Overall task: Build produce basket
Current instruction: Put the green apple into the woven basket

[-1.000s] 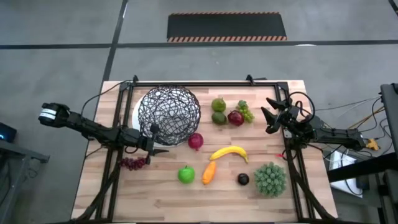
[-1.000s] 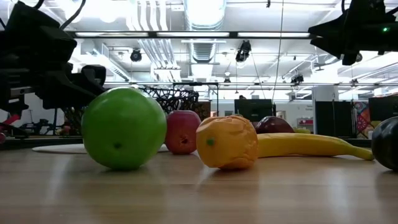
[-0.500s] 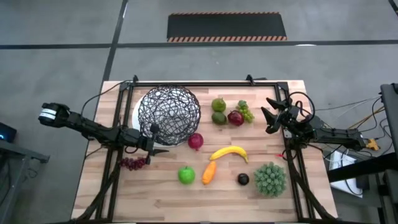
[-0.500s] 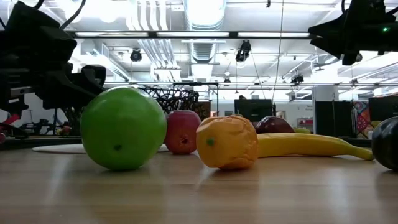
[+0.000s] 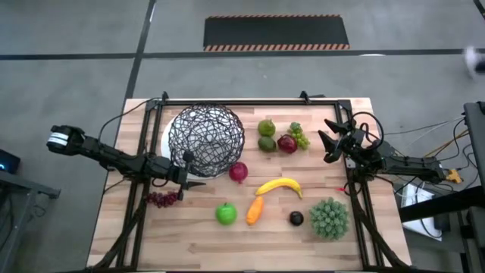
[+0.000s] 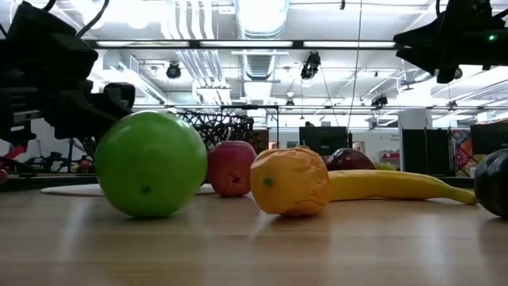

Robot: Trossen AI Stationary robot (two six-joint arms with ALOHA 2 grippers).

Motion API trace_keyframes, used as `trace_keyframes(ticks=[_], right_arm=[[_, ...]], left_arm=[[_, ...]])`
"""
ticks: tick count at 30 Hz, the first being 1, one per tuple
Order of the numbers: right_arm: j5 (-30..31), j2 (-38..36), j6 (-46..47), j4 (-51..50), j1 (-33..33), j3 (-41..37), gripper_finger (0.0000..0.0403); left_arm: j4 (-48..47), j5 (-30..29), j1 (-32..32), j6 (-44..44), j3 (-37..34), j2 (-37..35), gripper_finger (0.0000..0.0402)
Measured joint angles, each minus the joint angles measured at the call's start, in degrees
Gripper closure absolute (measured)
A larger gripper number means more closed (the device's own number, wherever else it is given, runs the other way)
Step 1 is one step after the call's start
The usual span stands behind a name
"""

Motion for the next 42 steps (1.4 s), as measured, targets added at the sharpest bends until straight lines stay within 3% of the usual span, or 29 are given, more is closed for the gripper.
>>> trace_keyframes(ticks=[14, 19, 23, 26, 33, 37, 42], right_arm=[[0.0, 0.0, 0.1, 0.0, 0.0, 0.0, 0.0154], [0.0, 0.0, 0.0, 0.0, 0.0, 0.0, 0.0154], [0.0, 0.0, 0.1, 0.0, 0.0, 0.0, 0.0154], [0.0, 0.0, 0.1, 0.0, 0.0, 0.0, 0.0154], [0.0, 0.0, 0.1, 0.0, 0.0, 0.0, 0.0154], [0.0, 0.0, 0.1, 0.0, 0.0, 0.0, 0.0154], [0.0, 0.0, 0.1, 0.0, 0.0, 0.0, 0.0154]], left_arm=[[0.9, -2.1, 0.2, 3.0, 0.0, 0.0, 0.0281], [19.3, 4.2, 0.1, 2.4, 0.5, -0.1, 0.0281], [32.2, 6.3, 0.2, -9.4, 0.5, 0.1, 0.0281], [38.7, 5.8, 0.2, -12.4, 0.5, -0.1, 0.0281], [45.4, 5.8, 0.2, -12.5, 0.5, -0.1, 0.0281], [45.6, 5.8, 0.2, -19.4, 0.5, 0.0, 0.0281], [46.6, 5.7, 0.2, -19.6, 2.8, 0.1, 0.0281]])
